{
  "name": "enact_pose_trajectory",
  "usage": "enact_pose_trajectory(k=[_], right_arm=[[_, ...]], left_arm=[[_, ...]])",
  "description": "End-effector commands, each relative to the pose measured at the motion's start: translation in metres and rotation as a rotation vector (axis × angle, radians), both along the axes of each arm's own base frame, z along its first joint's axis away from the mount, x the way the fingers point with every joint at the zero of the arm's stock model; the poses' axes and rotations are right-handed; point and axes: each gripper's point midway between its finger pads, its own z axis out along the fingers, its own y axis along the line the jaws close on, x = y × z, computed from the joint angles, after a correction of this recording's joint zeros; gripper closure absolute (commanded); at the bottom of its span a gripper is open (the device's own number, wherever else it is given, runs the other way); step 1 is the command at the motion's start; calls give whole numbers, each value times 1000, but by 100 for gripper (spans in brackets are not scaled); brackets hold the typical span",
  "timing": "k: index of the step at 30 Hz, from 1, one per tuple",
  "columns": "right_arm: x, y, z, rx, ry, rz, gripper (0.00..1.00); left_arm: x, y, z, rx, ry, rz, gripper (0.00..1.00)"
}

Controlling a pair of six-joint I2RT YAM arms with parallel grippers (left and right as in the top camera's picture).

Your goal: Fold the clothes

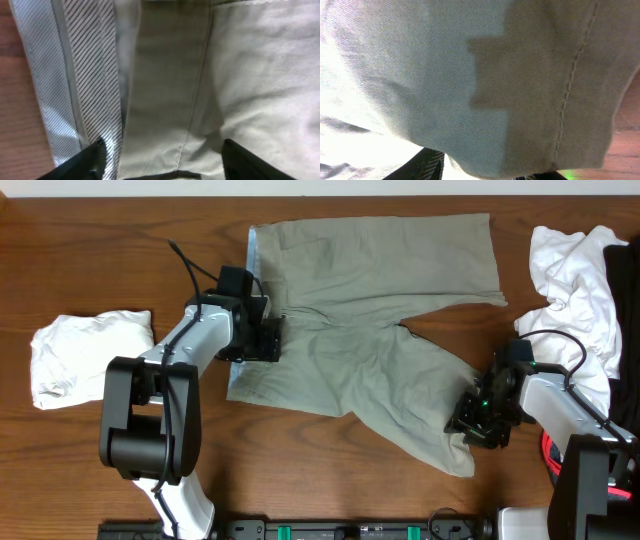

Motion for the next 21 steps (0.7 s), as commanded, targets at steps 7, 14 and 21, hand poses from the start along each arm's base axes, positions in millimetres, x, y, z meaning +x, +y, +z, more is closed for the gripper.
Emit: enact_pose_trajectory(k=[7, 14, 21], right_arm=[[-13, 6, -15, 31, 40, 30, 58], [-13, 6, -15, 30, 41, 30, 58], [-13, 6, -15, 31, 41, 30, 58]], left_arm=[[-18, -16, -5, -98, 77, -19, 35], [-22, -16, -5, -95, 95, -18, 53], [-18, -16, -5, -96, 79, -20, 52]])
